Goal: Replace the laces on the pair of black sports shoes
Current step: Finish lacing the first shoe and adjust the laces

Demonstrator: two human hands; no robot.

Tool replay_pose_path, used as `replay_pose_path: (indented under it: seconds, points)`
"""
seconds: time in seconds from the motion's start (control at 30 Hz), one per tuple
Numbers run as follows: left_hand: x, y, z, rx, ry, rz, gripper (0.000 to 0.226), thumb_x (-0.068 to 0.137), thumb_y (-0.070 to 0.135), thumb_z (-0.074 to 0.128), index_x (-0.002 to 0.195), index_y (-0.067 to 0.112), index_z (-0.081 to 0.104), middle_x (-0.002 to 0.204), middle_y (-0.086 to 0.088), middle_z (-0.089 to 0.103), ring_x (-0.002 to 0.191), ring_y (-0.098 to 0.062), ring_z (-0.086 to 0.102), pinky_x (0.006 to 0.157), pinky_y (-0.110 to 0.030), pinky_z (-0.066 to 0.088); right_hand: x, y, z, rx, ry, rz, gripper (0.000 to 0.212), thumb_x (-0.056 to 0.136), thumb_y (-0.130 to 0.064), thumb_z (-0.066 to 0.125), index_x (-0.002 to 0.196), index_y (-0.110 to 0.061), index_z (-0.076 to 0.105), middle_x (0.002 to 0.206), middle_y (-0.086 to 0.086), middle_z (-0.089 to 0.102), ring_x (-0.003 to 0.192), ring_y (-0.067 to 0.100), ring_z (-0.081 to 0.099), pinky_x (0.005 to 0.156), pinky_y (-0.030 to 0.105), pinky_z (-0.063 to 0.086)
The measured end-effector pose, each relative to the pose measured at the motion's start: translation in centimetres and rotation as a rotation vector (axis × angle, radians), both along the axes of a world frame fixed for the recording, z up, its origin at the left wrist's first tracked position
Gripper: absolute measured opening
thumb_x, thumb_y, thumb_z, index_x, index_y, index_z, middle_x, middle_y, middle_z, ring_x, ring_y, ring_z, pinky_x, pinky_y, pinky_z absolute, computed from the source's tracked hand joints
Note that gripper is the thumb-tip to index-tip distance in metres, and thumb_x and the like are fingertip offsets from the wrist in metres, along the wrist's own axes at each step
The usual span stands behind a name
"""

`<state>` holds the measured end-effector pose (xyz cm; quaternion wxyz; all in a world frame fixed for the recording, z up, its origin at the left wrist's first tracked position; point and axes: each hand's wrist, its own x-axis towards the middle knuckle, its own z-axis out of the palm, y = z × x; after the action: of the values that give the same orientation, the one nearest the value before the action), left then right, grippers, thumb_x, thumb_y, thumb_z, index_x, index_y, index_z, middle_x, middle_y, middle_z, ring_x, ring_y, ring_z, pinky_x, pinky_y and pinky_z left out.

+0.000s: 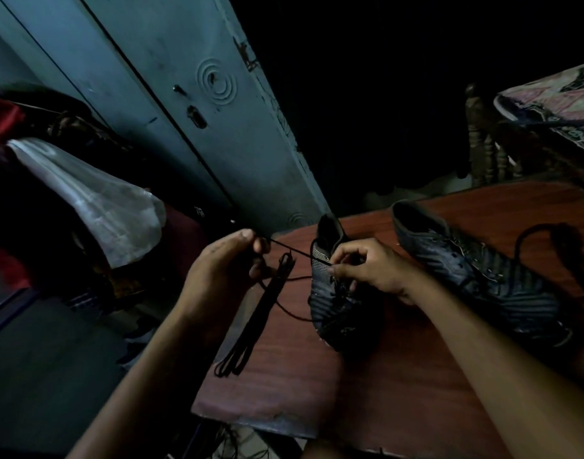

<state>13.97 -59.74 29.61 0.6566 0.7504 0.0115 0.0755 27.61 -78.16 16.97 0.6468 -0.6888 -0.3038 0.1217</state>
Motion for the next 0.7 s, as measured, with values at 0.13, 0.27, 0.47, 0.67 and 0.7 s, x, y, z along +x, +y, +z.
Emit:
replay_pose_path:
  seconds: [0.13, 0.27, 0.47, 0.67, 0.7]
  points:
    - [0.9, -1.0, -0.2, 0.359, -0.019, -0.075, 0.03, 0.102, 0.029, 0.054, 0.076, 0.022, 0.067, 0.075, -0.005, 0.055, 0.07, -0.02, 0.049, 0.066, -0.032, 0.038, -0.5, -0.1, 1.7, 0.216, -0.04, 0.088, 0.025, 0.09, -0.031, 0.066, 0.105, -0.012, 0.072, 0.106, 0.007, 0.071, 0.094, 0.015, 0.063, 0.08, 0.027, 0.045]
    - [1.8, -2.1, -0.8, 0.681, 0.0, -0.151, 0.03, 0.106, 0.031, 0.053, 0.082, 0.027, 0.07, 0.07, 0.017, 0.06, 0.064, 0.0, 0.053, 0.063, -0.028, 0.038, -1.8, 0.0, 3.2, 0.315, 0.074, 0.236, 0.026, 0.097, -0.029, 0.063, 0.111, -0.009, 0.071, 0.102, 0.018, 0.073, 0.097, 0.024, 0.069, 0.084, 0.028, 0.054]
    - [3.3, -0.9, -1.7, 0.705, -0.065, -0.161, 0.033, 0.108, 0.027, 0.052, 0.078, 0.024, 0.064, 0.07, 0.015, 0.059, 0.064, 0.002, 0.052, 0.064, -0.024, 0.039, -0.9, -0.7, 3.1, 0.46, 0.214, 0.104, 0.02, 0.092, -0.027, 0.059, 0.083, -0.01, 0.062, 0.064, 0.007, 0.053, 0.066, 0.022, 0.055, 0.068, 0.028, 0.052]
    - [3.7, 2.6, -5.6, 1.215, -0.551, 0.047, 0.017, 0.105, 0.031, 0.058, 0.114, 0.022, 0.07, 0.095, 0.019, 0.053, 0.082, 0.0, 0.057, 0.066, -0.022, 0.044, 0.1, -2.0, 3.9, 0.901, 0.519, 0.09, 0.05, 0.102, -0.023, 0.039, 0.061, -0.02, 0.068, 0.082, 0.007, 0.068, 0.083, 0.024, 0.072, 0.07, 0.04, 0.061]
    - [3.9, 3.1, -6.6, 1.267, -0.571, 0.101, 0.019, 0.105, 0.03, 0.058, 0.118, 0.023, 0.07, 0.096, 0.019, 0.052, 0.081, 0.0, 0.057, 0.064, -0.021, 0.045, 0.1, -2.0, 3.9, 0.917, 0.533, 0.087, 0.05, 0.102, -0.024, 0.038, 0.061, -0.021, 0.067, 0.081, 0.006, 0.067, 0.081, 0.023, 0.071, 0.069, 0.039, 0.061]
